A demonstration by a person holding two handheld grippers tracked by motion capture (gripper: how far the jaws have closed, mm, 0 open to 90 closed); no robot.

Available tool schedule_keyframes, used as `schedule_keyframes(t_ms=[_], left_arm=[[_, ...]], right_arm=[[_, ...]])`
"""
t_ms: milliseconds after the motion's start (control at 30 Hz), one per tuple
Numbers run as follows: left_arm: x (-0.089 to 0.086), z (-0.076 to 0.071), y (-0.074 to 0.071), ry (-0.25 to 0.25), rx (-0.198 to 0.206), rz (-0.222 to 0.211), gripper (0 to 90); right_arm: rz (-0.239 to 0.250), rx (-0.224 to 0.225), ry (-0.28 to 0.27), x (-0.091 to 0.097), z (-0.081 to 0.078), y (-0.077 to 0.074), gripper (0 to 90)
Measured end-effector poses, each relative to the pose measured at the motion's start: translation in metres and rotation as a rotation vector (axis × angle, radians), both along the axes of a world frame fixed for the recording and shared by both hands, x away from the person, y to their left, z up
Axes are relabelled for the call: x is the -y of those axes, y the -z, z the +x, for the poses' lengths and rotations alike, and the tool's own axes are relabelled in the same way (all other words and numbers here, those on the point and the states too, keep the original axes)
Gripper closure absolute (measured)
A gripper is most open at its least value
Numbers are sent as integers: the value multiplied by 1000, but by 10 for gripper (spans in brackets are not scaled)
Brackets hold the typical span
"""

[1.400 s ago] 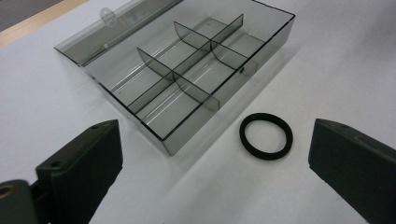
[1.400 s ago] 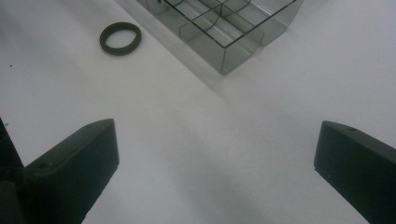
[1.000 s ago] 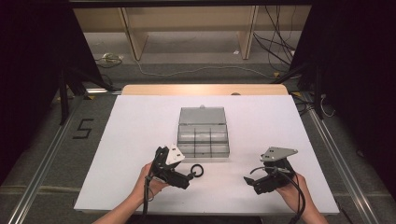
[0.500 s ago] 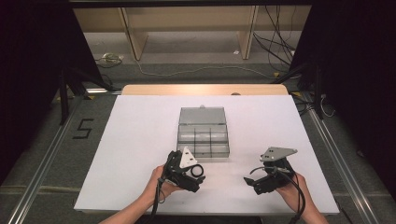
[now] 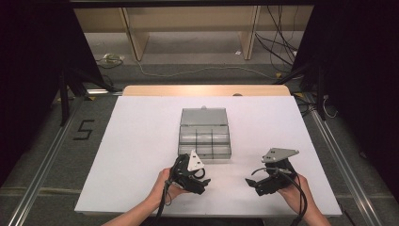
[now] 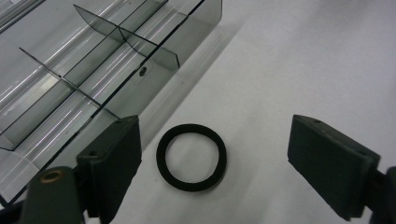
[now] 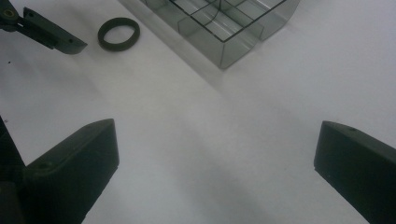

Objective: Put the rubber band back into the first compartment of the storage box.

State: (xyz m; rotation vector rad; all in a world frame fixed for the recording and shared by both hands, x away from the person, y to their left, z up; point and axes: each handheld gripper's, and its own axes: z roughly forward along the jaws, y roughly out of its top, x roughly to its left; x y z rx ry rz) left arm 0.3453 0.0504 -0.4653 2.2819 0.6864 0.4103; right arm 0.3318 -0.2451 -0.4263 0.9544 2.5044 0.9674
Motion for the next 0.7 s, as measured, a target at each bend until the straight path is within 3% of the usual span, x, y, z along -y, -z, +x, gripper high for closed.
schedule_keyframes(t_ms=[200, 367, 467, 633, 700], left_arm=[[3, 1, 1, -3, -13, -11, 312], [2, 1, 3, -15, -24, 29, 463], [1, 3, 5, -2, -64, 3, 541], [2, 4, 16, 8, -117, 35, 647], [1, 4, 18, 9, -122, 24, 661]], right_arm=[[8, -3, 1, -1, 0, 0, 9], [0, 6, -9, -3, -1, -1, 9], [14, 8, -8, -2, -1, -3, 9], [11, -10, -10, -4, 1, -1, 9], [14, -8, -11, -4, 0, -1, 9]])
